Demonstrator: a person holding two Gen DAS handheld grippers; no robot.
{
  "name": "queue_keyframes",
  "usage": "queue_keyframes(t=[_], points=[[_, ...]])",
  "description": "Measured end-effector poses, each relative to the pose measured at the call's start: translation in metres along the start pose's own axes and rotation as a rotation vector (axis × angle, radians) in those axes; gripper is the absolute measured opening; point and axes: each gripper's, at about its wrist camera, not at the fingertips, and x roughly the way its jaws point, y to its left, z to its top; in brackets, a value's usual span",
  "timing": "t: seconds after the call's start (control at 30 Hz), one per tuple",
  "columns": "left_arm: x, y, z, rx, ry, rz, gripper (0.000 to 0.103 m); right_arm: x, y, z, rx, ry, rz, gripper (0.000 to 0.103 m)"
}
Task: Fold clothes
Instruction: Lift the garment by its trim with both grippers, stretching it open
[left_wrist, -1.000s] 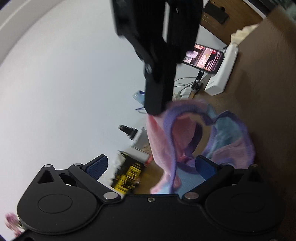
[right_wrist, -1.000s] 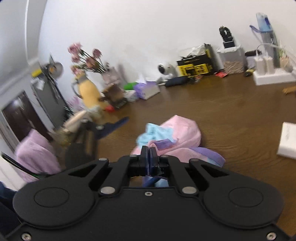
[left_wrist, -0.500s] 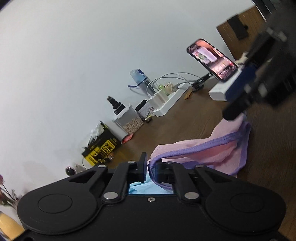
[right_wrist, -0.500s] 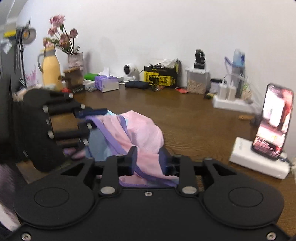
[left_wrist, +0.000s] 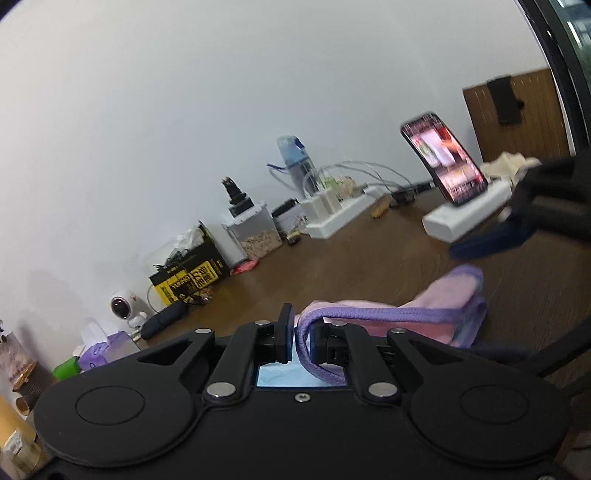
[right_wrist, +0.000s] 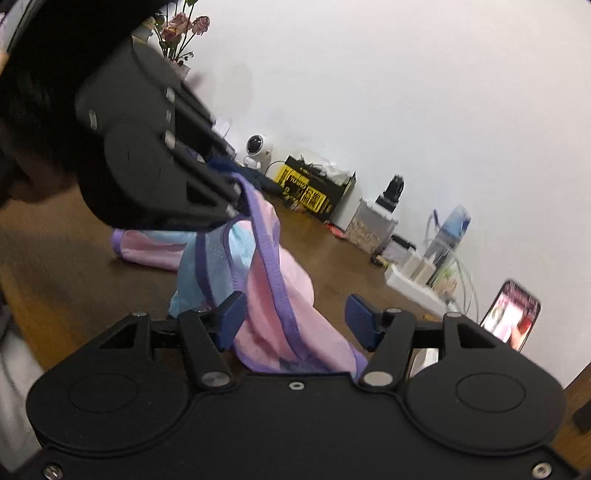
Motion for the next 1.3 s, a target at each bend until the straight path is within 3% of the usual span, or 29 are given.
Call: queue_keyframes(t=[0.23,0.53,0.7,0.83,0.87,0.9,0.93,1.0,1.13,1.3], points=[[-0.02,0.022,0.011,-0.032,-0.018,0.1,0.008,0.019,0.006,0.011,-0.107,-0.006,-0.2,0.067],[-0.015,0.013,0.013,-0.003,-0.029,0.07,0.008,-0.015,-0.05,0.017,0.019,0.017,-0.246,0.074],[-0.02,0.009,0.005,-0.019,-0.019,0.054,0.008,-0.003,-0.03,0.007,-0.107,0.081,-0.233,0.074],[-0.022,0.007,-0.004,-0.016,0.014,0.063,0.008,0.011,-0.013,-0.001,-0.123,0.123,-0.181,0.072],[-0.022,0.006,-0.007,-0.013,0.025,0.067,0.008,0.012,-0.01,-0.002,-0.12,0.127,-0.172,0.062],[-0.022,0.006,-0.01,-0.011,0.034,0.067,0.008,0.013,-0.007,-0.002,-0.113,0.129,-0.163,0.039],[-0.022,0.006,-0.013,-0.009,0.043,0.066,0.008,0.013,-0.004,-0.002,-0.107,0.131,-0.154,0.033],[-0.023,0.005,-0.016,-0.001,0.049,0.067,0.008,0.011,-0.002,0.0,-0.103,0.135,-0.139,0.007],[-0.025,0.002,-0.021,0.03,0.05,0.072,0.008,-0.004,-0.006,0.005,-0.106,0.121,-0.141,0.007],[-0.035,-0.001,-0.019,0.03,0.028,0.034,0.008,-0.029,-0.029,0.007,0.01,0.108,-0.138,0.007]])
